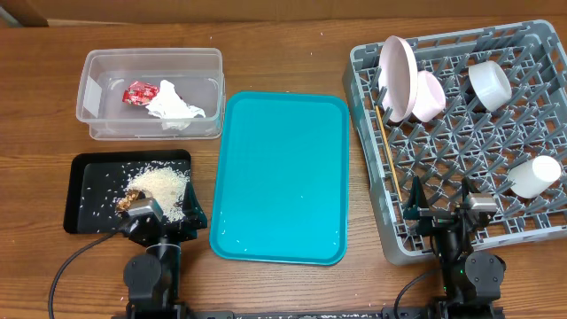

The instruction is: Sort waste into correct bins and load items into the dishwasher

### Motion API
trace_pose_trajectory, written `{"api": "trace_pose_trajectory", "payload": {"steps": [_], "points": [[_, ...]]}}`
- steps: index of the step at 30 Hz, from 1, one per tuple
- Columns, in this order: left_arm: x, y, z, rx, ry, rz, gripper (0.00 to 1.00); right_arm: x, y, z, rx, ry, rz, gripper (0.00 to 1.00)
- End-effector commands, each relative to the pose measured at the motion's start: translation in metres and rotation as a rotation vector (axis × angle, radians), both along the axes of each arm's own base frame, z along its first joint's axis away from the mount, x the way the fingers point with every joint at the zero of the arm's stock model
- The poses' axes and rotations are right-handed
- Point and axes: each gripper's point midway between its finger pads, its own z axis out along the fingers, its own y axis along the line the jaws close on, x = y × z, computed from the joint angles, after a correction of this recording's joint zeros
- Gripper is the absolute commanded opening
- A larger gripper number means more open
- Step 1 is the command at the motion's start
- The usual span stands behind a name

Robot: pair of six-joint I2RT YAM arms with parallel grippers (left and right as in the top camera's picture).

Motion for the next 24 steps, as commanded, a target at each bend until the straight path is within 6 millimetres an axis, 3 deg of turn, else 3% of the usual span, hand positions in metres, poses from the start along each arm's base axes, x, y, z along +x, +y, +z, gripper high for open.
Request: {"api": "trace_pose_trajectory", "payload": {"steps": [1, 24], "points": [[-0.0013, 0.0003, 0.0125, 0.031, -0.055, 0.003, 1.00, 0.0001, -0.0031, -0.0010, 0.000, -0.007, -0.017, 1.00], [-0.0016, 0.0003, 0.0090, 0.031, -0.041, 0.003, 1.00, 0.0001, -0.0031, -0.0010, 0.000, -0.007, -0.017, 1.00]]}}
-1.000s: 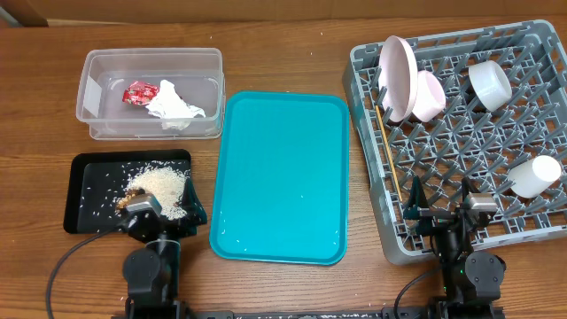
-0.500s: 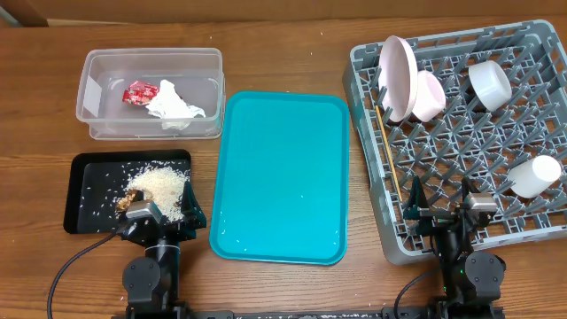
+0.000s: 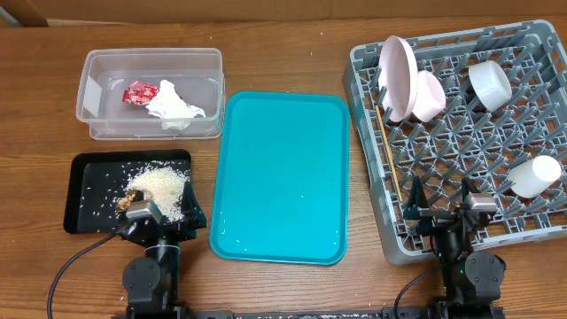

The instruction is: Sort waste into correct bins and load items into the dishwasher

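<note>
A clear plastic bin (image 3: 93, 89) at the back left holds a red wrapper (image 3: 139, 91) and a crumpled white paper (image 3: 175, 106). In front of it, a black tray (image 3: 84, 208) carries a heap of rice (image 3: 159, 184). The grey dish rack (image 3: 399, 239) on the right holds a pink plate (image 3: 399, 75), a pink bowl (image 3: 431, 96), a white bowl (image 3: 489, 82), a white cup (image 3: 534, 175) and chopsticks (image 3: 388, 146). My left gripper (image 3: 159, 220) sits at the black tray's near right corner, fingers apart and empty. Over the rack's front edge my right gripper (image 3: 440, 211) stands open, also empty.
A bare teal tray (image 3: 282, 177) lies in the middle of the wooden table, between the black tray and the rack. Stray rice grains dot the black tray. Cables run from both arm bases at the front edge.
My left gripper has shifted slightly toward the table's front edge. The right arm and all the objects are where they were.
</note>
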### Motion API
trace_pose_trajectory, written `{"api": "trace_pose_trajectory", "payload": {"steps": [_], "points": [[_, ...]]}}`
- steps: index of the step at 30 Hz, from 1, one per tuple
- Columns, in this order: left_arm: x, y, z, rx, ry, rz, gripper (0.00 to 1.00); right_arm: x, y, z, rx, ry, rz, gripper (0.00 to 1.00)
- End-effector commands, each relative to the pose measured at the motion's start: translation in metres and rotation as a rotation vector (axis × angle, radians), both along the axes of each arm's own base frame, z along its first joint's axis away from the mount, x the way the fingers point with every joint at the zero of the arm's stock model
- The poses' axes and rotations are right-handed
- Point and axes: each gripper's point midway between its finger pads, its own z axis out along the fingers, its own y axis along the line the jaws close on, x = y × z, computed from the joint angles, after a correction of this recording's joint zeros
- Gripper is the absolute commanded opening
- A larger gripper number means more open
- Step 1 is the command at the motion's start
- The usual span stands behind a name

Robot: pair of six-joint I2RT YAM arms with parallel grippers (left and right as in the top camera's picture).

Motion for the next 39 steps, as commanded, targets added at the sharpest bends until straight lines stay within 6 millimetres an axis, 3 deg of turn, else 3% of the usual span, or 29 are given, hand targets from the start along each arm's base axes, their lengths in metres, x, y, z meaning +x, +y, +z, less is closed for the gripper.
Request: {"api": "trace_pose_trajectory", "payload": {"steps": [1, 6, 12, 39], "points": [[0.000, 0.000, 0.001, 0.028, -0.007, 0.002, 1.00, 0.000, -0.003, -0.001, 0.001, -0.007, -0.017, 1.00], [0.000, -0.002, 0.001, 0.052, -0.003, -0.014, 1.00, 0.000, -0.003, -0.001, 0.001, -0.007, -0.017, 1.00], [0.000, -0.012, 0.000, 0.337, 0.020, -0.094, 1.00, 0.000, -0.003, -0.001, 0.001, -0.007, -0.017, 1.00], [0.000, -0.013, 0.000, 0.334, 0.019, -0.100, 1.00, 0.000, -0.003, -0.001, 0.001, -0.007, -0.017, 1.00]]}}
